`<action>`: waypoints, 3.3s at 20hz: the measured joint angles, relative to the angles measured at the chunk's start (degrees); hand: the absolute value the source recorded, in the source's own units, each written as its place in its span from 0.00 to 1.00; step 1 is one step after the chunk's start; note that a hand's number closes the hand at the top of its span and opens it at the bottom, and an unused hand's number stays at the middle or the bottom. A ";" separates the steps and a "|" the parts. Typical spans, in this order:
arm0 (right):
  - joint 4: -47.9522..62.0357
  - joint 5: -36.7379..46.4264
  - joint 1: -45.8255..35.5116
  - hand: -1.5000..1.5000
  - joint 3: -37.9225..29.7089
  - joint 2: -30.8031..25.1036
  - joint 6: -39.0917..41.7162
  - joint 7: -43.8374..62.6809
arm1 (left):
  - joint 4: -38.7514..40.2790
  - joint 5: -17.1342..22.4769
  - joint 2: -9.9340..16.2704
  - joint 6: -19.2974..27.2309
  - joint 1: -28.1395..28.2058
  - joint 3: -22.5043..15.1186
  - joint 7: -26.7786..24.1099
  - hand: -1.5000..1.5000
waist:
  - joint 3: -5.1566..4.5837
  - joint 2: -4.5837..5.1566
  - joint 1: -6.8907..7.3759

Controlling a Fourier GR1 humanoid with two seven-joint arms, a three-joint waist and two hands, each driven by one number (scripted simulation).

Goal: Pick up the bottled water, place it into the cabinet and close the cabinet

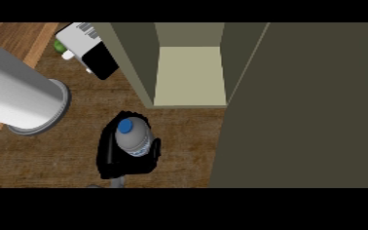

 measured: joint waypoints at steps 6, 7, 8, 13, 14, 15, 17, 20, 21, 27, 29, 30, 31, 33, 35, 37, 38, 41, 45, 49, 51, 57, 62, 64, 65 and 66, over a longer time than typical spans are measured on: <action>0.02 -0.08 0.13 0.00 -0.57 -0.96 -0.16 -0.60 | -2.70 -0.61 -0.03 8.79 -7.23 -3.61 7.13 1.00 | 0.00 0.05 -0.15; 0.00 -0.17 -0.12 0.00 -1.11 -0.98 -0.07 -0.49 | -2.41 -0.83 -0.03 9.39 -8.81 -3.20 8.00 1.00 | 0.00 0.07 -0.13; -0.14 -0.67 0.27 0.00 -2.16 -1.76 0.50 -1.15 | -1.84 -0.90 -0.03 10.77 -10.09 -4.06 8.08 1.00 | 0.01 0.09 -0.17; 0.04 -0.89 1.30 0.00 -0.94 -1.61 0.14 -2.41 | 0.84 -0.46 -0.04 17.20 -18.07 -5.42 9.69 1.00 | 0.00 0.09 -0.32; 0.07 -0.95 1.03 0.00 -1.17 -1.59 0.29 -2.10 | 2.60 -0.24 -0.04 17.70 -19.40 -5.22 8.93 1.00 | 0.00 0.11 -0.33; 0.03 -0.97 1.01 0.00 -1.22 -1.55 0.28 -2.12 | 2.80 -0.76 -0.04 18.45 -20.63 -4.94 9.99 1.00 | 0.00 0.11 -0.28; 0.09 -0.85 1.20 0.00 -0.52 -1.58 -0.05 -2.37 | 5.48 -1.32 -0.03 18.62 -24.27 -2.85 11.09 1.00 | 0.00 0.11 -0.37; 0.15 -0.93 0.83 0.00 -0.66 -1.41 -0.15 -1.88 | 9.35 -1.66 0.04 20.90 -29.26 -2.23 12.13 1.00 | -0.01 0.15 -0.45; 0.07 -0.91 0.41 0.00 -0.84 -1.38 -0.16 -1.45 | 11.25 -1.56 0.03 20.91 -30.44 -1.91 11.70 1.00 | -0.01 0.17 -0.49; 0.22 -1.01 -0.23 0.00 -1.01 -1.04 -0.28 -1.06 | 21.51 -2.31 0.16 19.94 -37.43 1.61 10.81 1.00 | -0.01 0.24 -0.62; 0.19 -1.10 0.53 0.00 -0.79 -1.62 -0.09 -1.90 | 25.48 -2.95 0.20 20.28 -40.03 2.40 10.74 1.00 | 0.00 0.25 -0.75; 0.22 -1.17 1.51 0.00 -0.52 -2.16 -0.03 -3.02 | 27.35 -3.36 0.31 20.55 -41.76 3.01 11.33 1.00 | 0.01 0.25 -0.86; 0.13 -1.19 1.75 0.00 -0.44 -2.30 -0.17 -3.18 | 29.65 -3.55 0.50 20.40 -43.38 4.01 11.11 1.00 | 0.01 0.27 -0.98; 0.01 -1.27 1.98 0.00 -0.28 -2.42 -0.30 -3.32 | 33.34 -3.40 0.30 21.69 -45.41 3.98 10.08 1.00 | 0.00 0.30 -1.12; 0.29 -2.14 2.40 0.00 -0.79 -2.81 0.24 -4.71 | 37.29 -3.31 0.20 22.36 -48.14 4.86 9.35 1.00 | 0.00 0.35 -1.27; 0.00 -2.22 3.21 0.00 -0.99 -3.27 0.08 -5.43 | 40.19 -3.27 0.40 22.27 -49.81 5.92 8.34 1.00 | 0.00 0.31 -1.26; -0.07 -2.29 3.26 0.00 -1.08 -3.39 0.16 -5.52 | 41.98 -3.47 0.42 22.19 -51.04 6.67 7.93 1.00 | 0.00 0.32 -1.26; -0.11 -2.43 2.97 0.00 -1.13 -3.68 0.36 -5.46 | 47.61 -4.13 0.17 23.02 -53.23 7.33 5.95 1.00 | -0.01 0.40 -1.50; -0.26 -2.66 3.03 0.00 -1.11 -4.02 0.33 -5.74 | 54.52 -5.79 0.17 25.43 -55.63 7.35 4.84 1.00 | -0.01 0.50 -1.72; -0.32 -3.07 3.27 0.00 -1.38 -4.32 0.58 -6.26 | 61.01 -5.93 0.24 26.59 -58.46 8.85 3.56 1.00 | -0.02 0.68 -2.09; -0.65 -3.48 2.89 0.00 -2.28 -4.64 0.84 -5.69 | 63.01 -5.66 0.15 26.71 -58.49 9.48 2.16 1.00 | -0.04 0.72 -2.07; -0.56 -3.94 3.39 0.00 -1.99 -4.71 0.81 -6.70 | 69.21 -5.42 0.10 26.59 -60.68 12.74 -1.99 1.00 | -0.01 0.91 -2.74; -0.42 -4.43 3.96 0.00 -1.91 -5.38 1.47 -8.18 | 73.39 -5.92 0.02 28.42 -62.11 13.37 -3.34 0.00 | -0.03 1.11 -3.33; -0.41 -4.61 3.44 0.00 -2.15 -5.18 1.53 -8.18 | 74.93 -6.64 -0.06 29.59 -62.55 13.04 -3.79 0.00 | -0.03 1.17 -3.46; -0.32 -4.73 3.29 0.00 -2.32 -5.10 1.62 -8.29 | 75.98 -7.14 -0.07 30.00 -63.18 12.74 -3.20 0.00 | -0.04 1.20 -3.44; -0.14 -4.88 3.44 0.00 -2.41 -5.04 1.65 -8.54 | 76.88 -7.80 -0.09 30.00 -63.68 12.18 -2.48 0.00 | -0.06 1.19 -3.30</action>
